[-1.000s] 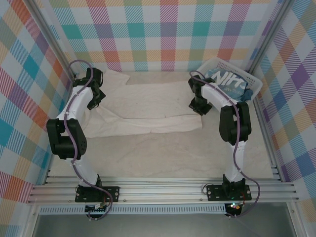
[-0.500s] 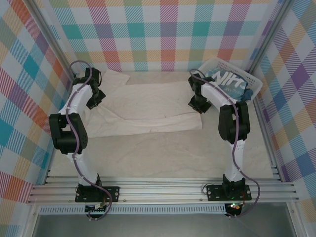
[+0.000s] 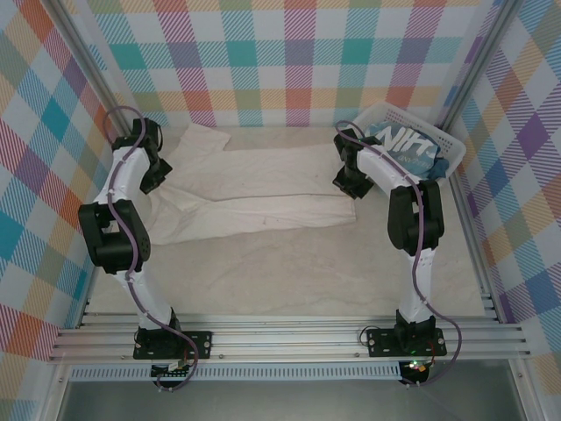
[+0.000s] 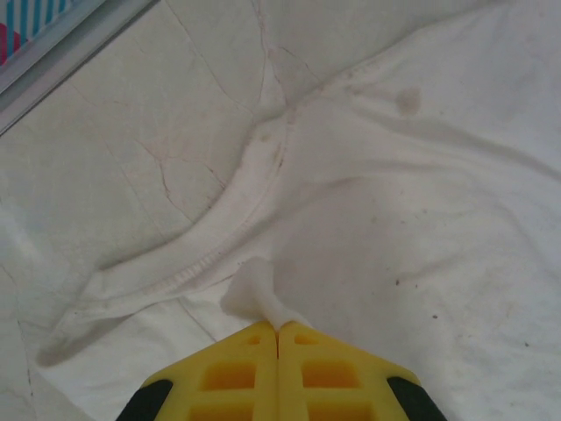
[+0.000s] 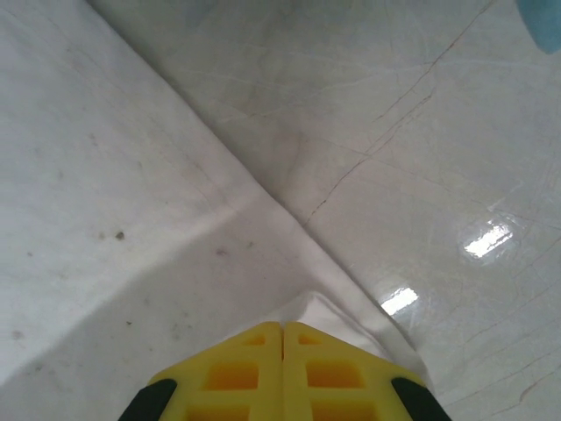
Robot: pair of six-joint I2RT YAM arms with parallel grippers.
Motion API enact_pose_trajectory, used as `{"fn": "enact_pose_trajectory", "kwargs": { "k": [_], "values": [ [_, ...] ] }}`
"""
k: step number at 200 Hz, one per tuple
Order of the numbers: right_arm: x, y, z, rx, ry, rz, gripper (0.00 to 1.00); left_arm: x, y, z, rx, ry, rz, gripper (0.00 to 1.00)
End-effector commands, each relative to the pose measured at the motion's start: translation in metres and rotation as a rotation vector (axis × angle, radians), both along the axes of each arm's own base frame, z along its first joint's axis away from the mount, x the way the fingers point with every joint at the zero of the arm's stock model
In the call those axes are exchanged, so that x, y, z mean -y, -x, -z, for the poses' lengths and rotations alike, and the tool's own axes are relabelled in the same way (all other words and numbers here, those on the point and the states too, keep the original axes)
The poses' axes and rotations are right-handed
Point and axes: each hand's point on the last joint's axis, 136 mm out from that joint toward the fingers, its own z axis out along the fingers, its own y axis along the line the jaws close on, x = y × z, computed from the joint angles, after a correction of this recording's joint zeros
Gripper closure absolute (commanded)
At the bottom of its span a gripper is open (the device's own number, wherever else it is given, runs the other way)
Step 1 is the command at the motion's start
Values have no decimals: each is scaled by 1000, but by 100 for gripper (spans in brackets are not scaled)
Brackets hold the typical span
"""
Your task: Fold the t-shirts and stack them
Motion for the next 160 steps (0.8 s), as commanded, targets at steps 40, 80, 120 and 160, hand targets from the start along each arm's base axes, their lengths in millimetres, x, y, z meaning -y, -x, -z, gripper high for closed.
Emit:
{"fn": "enact_pose_trajectory", "kwargs": {
  "k": [40,80,120,160],
  "values": [
    [1,-8,-7,28,12,-17,100,-2,-5,5,-30,15,-2,100],
    [2,-9,-5,28,21,-15,100,1,-8,22,-43,41,-8,100],
    [6,-8,-5,9,67,0,100,5,-17,35,-39,71,-2,100],
    [15,-4,-16,6,144,41,100,6,-26,39,-33,83,5,100]
  ]
}}
